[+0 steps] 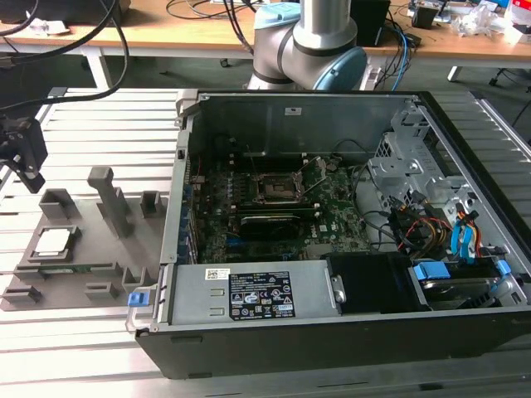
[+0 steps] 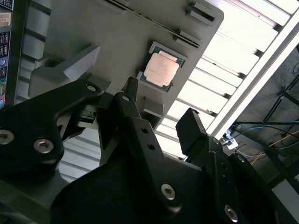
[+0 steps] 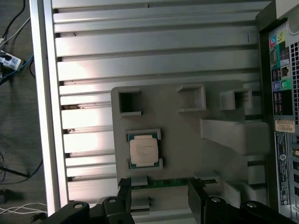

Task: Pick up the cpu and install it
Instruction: 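Pick up the cpu and move it towards the insertion slot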

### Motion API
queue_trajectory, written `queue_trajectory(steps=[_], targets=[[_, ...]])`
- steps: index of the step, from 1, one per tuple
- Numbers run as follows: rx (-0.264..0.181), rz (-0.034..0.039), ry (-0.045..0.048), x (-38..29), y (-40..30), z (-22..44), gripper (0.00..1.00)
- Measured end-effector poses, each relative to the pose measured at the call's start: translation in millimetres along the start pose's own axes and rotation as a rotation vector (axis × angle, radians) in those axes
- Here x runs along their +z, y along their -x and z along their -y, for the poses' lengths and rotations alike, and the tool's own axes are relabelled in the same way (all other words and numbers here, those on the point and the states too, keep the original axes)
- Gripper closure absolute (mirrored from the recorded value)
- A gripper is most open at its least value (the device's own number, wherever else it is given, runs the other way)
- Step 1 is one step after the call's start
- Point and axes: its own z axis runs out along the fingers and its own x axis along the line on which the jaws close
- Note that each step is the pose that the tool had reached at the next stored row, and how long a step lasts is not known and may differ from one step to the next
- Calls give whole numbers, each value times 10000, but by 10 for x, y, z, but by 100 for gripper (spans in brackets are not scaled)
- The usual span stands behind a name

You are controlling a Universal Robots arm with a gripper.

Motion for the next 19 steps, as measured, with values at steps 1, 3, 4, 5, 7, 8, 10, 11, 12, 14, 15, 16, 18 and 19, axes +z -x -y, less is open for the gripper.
queue_trajectory(steps=[1, 3, 4, 5, 7, 8, 10, 11, 12, 14, 15, 16, 18, 19], targets=[[0, 0, -3, 10, 0, 0, 40], [0, 0, -8, 31, -1, 0, 40], [0, 1, -9, 38, -1, -1, 40], [0, 1, -10, 44, -1, -1, 40], [0, 1, -14, 57, -1, -1, 40], [0, 1, -16, 68, -2, -1, 40], [0, 1, -21, 81, -2, -1, 40], [-1, 1, -22, 89, -3, -1, 40], [-1, 1, -24, 94, -3, -1, 40], [-1, 2, -32, 117, -3, -1, 40], [-1, 2, -35, 126, -3, -2, 40], [-1, 3, -37, 131, -4, -2, 40], [-1, 3, -42, 148, -4, -2, 40], [-1, 3, -47, 157, -4, -2, 40]])
